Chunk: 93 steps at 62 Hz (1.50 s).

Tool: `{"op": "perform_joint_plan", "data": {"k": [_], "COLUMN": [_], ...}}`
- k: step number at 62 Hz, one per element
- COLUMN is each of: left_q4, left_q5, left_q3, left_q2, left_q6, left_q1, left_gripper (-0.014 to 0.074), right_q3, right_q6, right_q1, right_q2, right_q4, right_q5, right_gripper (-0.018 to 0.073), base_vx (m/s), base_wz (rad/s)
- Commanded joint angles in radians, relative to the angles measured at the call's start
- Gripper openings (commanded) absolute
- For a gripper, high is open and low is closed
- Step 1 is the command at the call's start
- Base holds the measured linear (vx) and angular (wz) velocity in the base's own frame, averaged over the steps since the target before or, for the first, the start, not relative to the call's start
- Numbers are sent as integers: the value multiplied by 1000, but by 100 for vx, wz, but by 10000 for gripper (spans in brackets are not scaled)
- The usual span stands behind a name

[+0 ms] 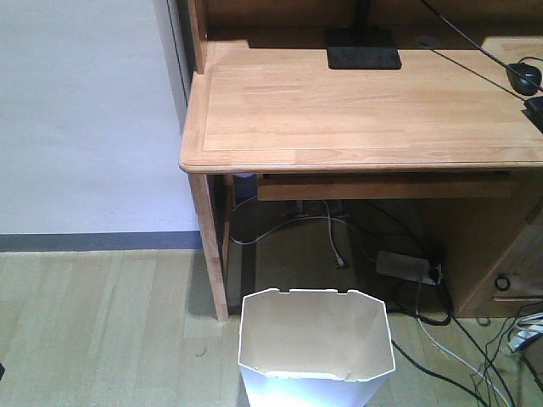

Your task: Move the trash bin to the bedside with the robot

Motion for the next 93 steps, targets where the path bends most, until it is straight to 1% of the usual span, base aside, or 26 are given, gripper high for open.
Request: {"op": "perform_joint_plan", "data": {"k": [1,23,34,43,52,75,81,93], "left_q4": [-2,-2,-2,-2,-2,-2,-2,-2], "left_q5": [-69,-69,-69,-69,-69,-69,-69,-69], "left_q3": [19,19,19,19,19,19,19,19], "left_q2": [-12,-12,-12,-12,-12,-12,-12,-12], "left_q6": [-4,-4,-4,-4,-4,-4,-4,-4], "left_q1": [-6,-6,-6,-6,-6,-6,-6,-6], "left_gripper": [-6,-6,-6,-6,-6,-6,-6,-6], "right_q3": [-50,-50,-50,-50,-50,-50,-50,-50], "right_q6": [6,9,6,5,4,4,4,5], "right_q1": [-3,-3,-3,-3,-3,-2,-2,-2], "right_q2": [52,75,75,75,75,75,75,75], "right_q4": [7,8,8,4,4,-8,-8,-8], "right_q5": [-28,-27,-27,-16,-13,-13,-14,-35], "right_gripper": [-9,0,38,102,184,465,502,500], "base_vx": [0,0,0,0,0,0,0,0], "base_wz": [0,0,0,0,0,0,0,0]}}
